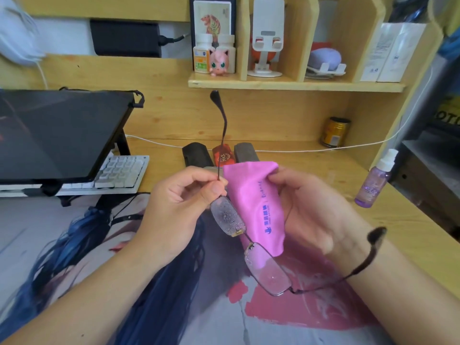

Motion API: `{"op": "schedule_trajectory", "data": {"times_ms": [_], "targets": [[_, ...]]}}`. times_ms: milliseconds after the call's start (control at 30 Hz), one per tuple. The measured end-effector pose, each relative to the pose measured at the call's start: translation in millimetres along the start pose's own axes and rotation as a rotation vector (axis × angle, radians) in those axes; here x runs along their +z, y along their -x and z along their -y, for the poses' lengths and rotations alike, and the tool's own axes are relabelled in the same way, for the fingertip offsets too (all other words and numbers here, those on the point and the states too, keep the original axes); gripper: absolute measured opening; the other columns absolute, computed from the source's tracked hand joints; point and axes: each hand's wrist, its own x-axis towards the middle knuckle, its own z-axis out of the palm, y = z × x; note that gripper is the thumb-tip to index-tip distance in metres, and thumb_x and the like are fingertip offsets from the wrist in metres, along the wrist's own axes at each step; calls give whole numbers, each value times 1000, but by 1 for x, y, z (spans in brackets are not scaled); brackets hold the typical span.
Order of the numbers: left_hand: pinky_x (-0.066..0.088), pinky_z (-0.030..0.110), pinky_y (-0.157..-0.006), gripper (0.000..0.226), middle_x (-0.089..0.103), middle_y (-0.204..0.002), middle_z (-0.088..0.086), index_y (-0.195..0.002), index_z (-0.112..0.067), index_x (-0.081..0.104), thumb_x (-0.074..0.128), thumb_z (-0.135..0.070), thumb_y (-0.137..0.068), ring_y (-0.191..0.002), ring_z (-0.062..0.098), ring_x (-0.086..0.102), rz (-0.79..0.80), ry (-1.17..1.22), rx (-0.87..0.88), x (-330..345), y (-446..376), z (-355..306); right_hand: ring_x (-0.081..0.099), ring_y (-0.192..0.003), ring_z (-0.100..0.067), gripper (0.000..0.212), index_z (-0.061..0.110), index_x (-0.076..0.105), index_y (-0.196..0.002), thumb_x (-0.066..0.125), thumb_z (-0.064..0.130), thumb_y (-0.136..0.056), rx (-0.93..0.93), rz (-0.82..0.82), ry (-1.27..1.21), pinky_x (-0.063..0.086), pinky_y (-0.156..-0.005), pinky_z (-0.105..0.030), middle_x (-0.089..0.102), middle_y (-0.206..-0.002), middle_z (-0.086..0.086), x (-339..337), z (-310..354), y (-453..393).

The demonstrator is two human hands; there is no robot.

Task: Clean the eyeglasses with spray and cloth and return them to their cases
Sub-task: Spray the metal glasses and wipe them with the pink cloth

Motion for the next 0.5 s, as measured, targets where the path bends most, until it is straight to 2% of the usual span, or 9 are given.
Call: {"op": "schedule_trajectory", "data": {"times_ms": [67,200,300,367,400,467,500], "targets": [[50,13,-73,7,74,-76,-8,-85,-11,71,67,-15,-80,-73,2,67,7,-12,16,1,1,0,43,-140,-39,50,-9,37,-146,43,9,-100,-9,19,-107,29,-120,-53,42,-150,-28,2,-1,0],[50,14,-76,5,74,-80,-11,-84,-15,71,68,-16,-80,-78,2,67,-11,-52,51,3,2,-2,43,-140,-40,53,-2,29,-152,41,16,-104,-79,78,-242,29,-118,-55,41,-152,-28,9,-1,2],[52,19,-80,10,74,-86,-6,-85,-25,75,73,-16,-87,-82,8,68,-20,-115,115,0,4,1,46,-138,-40,51,-2,23,-154,35,18,-108,-101,125,-262,33,-116,-56,43,-150,-29,13,-6,8],[51,25,-79,11,71,-86,0,-87,-28,74,73,-18,-90,-83,18,67,-19,-203,174,-2,4,3,50,-135,-38,48,-4,27,-151,32,16,-108,-72,198,-264,36,-116,-53,49,-144,-30,15,-9,11],[51,29,-79,9,70,-86,1,-89,-27,74,72,-18,-90,-82,22,65,-20,-233,187,-3,4,5,45,-139,-39,50,-5,26,-152,33,18,-108,-49,225,-264,31,-119,-52,45,-147,-30,16,-9,12],[50,32,-78,9,68,-85,1,-88,-22,74,70,-14,-91,-82,24,64,-22,-259,193,-5,3,6,35,-145,-43,56,-9,30,-149,36,29,-108,-1,255,-260,23,-122,-53,33,-154,-33,17,-9,12],[50,30,-77,11,68,-84,1,-88,-22,73,68,-12,-90,-82,23,64,-19,-263,197,-5,2,6,37,-143,-44,58,-9,38,-142,38,37,-107,19,264,-258,24,-121,-55,34,-153,-33,16,-9,11]]}}
